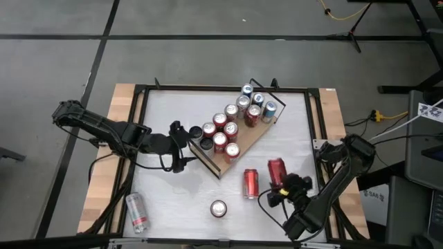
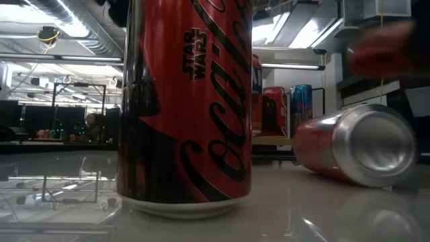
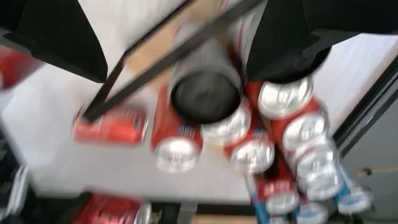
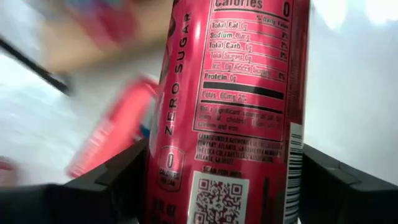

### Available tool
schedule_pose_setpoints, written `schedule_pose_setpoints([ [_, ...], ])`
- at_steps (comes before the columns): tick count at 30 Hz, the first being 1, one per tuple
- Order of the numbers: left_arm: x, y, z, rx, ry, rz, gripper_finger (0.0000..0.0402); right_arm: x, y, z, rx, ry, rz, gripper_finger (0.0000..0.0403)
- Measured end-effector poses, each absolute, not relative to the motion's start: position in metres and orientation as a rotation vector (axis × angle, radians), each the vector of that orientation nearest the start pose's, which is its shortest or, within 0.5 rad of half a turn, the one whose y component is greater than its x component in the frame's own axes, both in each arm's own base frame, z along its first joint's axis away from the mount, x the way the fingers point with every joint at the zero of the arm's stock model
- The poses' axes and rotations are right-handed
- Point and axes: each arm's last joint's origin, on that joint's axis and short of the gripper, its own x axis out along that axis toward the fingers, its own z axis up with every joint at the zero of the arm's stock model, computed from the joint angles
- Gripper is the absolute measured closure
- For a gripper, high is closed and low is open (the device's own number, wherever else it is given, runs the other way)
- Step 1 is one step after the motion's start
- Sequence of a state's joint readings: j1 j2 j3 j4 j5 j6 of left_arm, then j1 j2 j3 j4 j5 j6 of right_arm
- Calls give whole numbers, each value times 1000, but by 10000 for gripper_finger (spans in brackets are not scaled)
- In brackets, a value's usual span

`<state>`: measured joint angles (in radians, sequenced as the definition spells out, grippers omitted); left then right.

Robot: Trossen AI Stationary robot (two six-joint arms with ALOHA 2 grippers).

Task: Place canned beverage on shelf
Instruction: Put the red black soda can on the shelf

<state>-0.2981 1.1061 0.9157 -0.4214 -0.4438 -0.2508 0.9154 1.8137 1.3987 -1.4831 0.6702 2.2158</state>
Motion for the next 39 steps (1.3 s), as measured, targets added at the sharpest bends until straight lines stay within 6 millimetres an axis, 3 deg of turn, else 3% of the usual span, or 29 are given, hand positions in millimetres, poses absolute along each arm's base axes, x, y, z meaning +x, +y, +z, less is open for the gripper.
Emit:
schedule_pose_setpoints([
  [7,234,-59,319,-56,327,162,24,202,222,249,323,464,-840,105],
  [13,240,-63,335,-93,166,31,24,205,217,258,194,375,-784,106],
  [19,252,-68,340,-80,57,-21,24,207,214,266,141,263,-754,106],
  [39,327,-72,295,-71,-143,-104,24,222,219,296,-15,190,-706,106],
])
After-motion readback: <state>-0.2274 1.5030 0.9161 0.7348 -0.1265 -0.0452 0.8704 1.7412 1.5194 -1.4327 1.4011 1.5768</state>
